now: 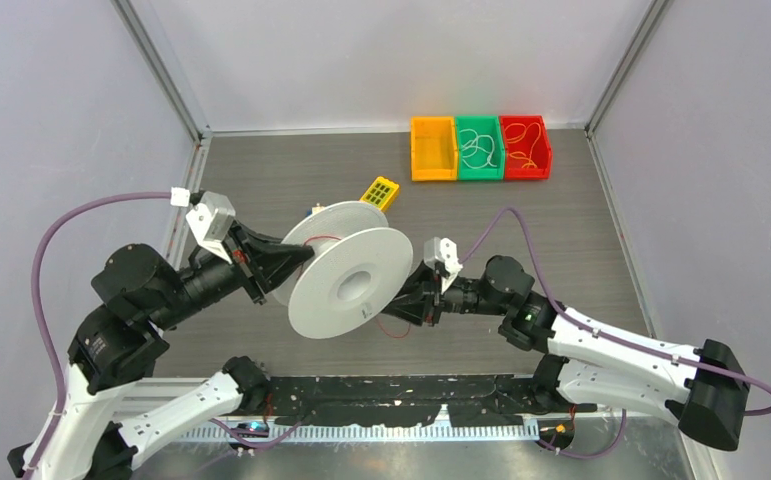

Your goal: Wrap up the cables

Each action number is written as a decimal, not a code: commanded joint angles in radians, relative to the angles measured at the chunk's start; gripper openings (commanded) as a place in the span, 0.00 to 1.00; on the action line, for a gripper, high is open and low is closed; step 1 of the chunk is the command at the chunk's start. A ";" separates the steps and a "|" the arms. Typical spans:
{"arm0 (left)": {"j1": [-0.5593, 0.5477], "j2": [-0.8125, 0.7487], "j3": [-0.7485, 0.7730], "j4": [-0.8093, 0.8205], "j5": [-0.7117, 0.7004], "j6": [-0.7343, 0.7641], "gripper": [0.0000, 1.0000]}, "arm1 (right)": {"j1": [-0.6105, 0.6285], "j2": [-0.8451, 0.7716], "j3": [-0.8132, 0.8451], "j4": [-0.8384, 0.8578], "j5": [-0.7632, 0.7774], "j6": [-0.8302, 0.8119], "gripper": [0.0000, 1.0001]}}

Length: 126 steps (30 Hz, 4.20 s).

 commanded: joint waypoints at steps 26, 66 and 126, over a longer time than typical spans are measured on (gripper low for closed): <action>0.003 -0.071 -0.092 0.255 -0.395 -0.094 0.00 | 0.133 0.109 -0.159 0.239 0.212 0.147 0.12; 0.002 0.055 -0.317 0.377 -1.065 -0.081 0.00 | 0.307 0.464 0.193 -0.007 0.466 0.286 0.10; -0.002 0.027 -0.194 -0.112 0.112 0.776 0.00 | 0.022 0.145 0.585 -0.928 0.262 -0.321 0.10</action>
